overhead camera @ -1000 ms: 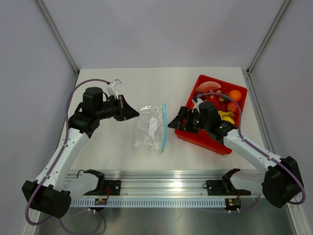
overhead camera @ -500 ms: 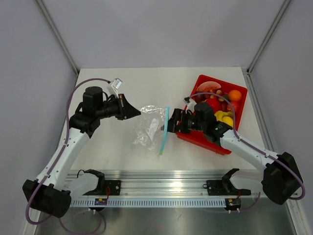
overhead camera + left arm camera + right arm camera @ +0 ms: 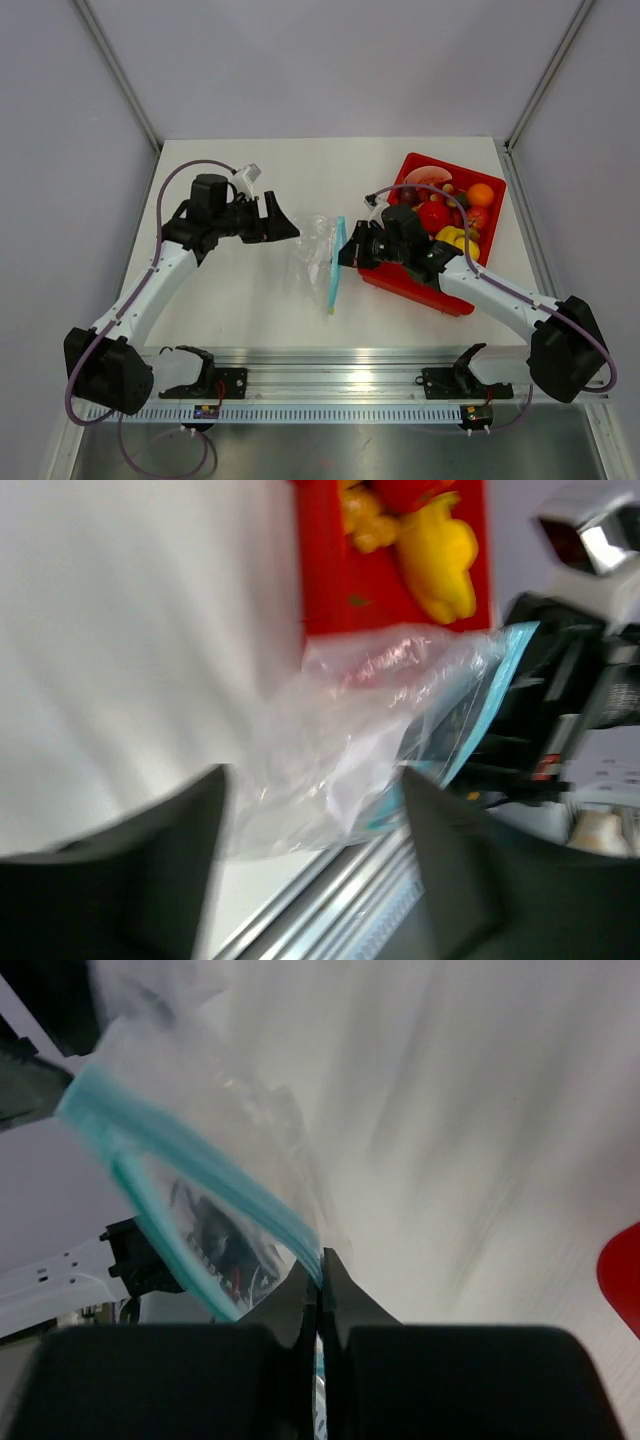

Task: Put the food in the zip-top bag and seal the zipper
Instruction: Open the zipper of the food storage bag at the center of the board.

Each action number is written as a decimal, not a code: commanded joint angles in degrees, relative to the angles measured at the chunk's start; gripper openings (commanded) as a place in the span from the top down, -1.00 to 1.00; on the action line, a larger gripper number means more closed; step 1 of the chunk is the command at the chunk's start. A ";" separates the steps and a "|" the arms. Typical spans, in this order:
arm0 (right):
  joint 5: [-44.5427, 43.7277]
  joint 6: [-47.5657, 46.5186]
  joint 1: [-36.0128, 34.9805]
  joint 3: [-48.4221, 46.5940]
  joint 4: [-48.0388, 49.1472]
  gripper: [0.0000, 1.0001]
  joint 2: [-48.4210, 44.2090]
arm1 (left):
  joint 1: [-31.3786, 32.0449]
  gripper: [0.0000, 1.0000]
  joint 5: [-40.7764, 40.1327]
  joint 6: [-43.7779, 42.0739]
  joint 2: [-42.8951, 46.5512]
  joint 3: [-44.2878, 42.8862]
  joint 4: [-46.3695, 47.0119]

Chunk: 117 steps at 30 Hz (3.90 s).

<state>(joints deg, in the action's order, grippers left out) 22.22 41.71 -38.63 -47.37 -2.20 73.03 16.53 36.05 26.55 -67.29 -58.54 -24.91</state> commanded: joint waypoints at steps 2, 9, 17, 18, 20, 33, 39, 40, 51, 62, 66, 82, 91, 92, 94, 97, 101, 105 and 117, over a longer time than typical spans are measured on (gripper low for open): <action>-10.86 0.82 -0.65 -8.77 -12.61 1.00 2.37 | -0.28 -0.98 -11.16 -5.36 -3.55 -5.86 -7.67; -19.32 3.90 -1.01 -20.10 -25.22 1.00 9.22 | 5.33 -0.58 -26.99 -5.19 2.86 -6.24 -10.87; -20.11 6.53 -1.53 -24.43 -28.39 1.00 15.03 | 22.30 -0.46 -37.44 1.93 4.09 -4.65 -7.97; -20.02 6.71 -1.45 -24.34 -28.48 1.00 15.03 | 23.44 -0.41 -38.33 2.63 3.83 -4.39 -7.27; -19.49 6.98 -1.62 -24.08 -28.22 1.00 14.86 | 27.05 -0.28 -40.35 2.98 3.22 -4.21 -5.60; -17.91 8.47 -1.62 -22.15 -27.25 1.00 12.75 | 33.83 -0.03 -47.31 4.83 -7.77 -3.77 4.34; -17.65 8.73 -1.62 -21.71 -27.33 1.00 11.25 | 33.91 0.01 -46.34 5.45 -11.10 -2.80 6.62; -17.47 8.74 -1.62 -21.62 -27.33 1.00 11.17 | 33.83 0.06 -46.60 5.53 -11.37 -2.80 6.80; -21.85 3.56 -1.45 -20.39 -31.54 1.00 10.72 | 31.64 1.00 -49.07 3.52 -11.47 -5.79 1.01; -33.64 -5.15 -1.27 -29.16 -39.90 1.00 19.16 | 27.67 1.00 -48.18 4.04 -8.21 -6.23 -5.24; -34.69 -5.41 -1.27 -32.86 -40.52 1.00 21.70 | 27.67 1.00 -50.98 5.97 -7.95 -7.46 -6.56; -33.65 -8.05 -0.13 -38.32 -38.41 0.83 25.76 | 27.76 1.00 -50.64 6.59 -16.20 -13.78 -8.14; -31.97 -6.65 1.72 -36.30 -37.53 0.29 24.88 | 27.76 1.00 -50.21 8.26 -19.38 -17.04 -9.11; -32.06 -6.21 1.89 -35.34 -37.18 0.23 24.70 | 27.76 1.00 -50.03 8.00 -19.46 -16.61 -8.76; -31.36 -5.33 2.24 -34.28 -35.87 0.22 24.17 | 27.67 1.00 -49.33 7.73 -19.37 -16.43 -8.32; -29.78 -4.10 2.60 -32.52 -34.37 0.33 23.21 | 27.59 1.00 -49.15 7.64 -19.46 -16.34 -8.32; -28.02 -2.69 2.60 -30.15 -32.26 0.77 21.71 | 26.88 1.00 -48.27 7.56 -19.81 -16.43 -8.05; -29.60 -4.01 3.56 -30.76 -33.66 1.00 22.41 | 26.88 1.00 -48.18 5.19 -21.39 -17.66 -9.45; -29.25 -8.67 7.17 -31.64 -34.63 1.00 27.42 | 26.80 1.00 -52.04 4.57 -20.08 -20.12 -12.10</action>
<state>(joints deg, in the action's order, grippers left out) -6.37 35.16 -31.59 -77.45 -37.12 99.00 43.55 -12.95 31.33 -88.58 -75.61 -37.17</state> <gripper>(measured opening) 0.014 0.009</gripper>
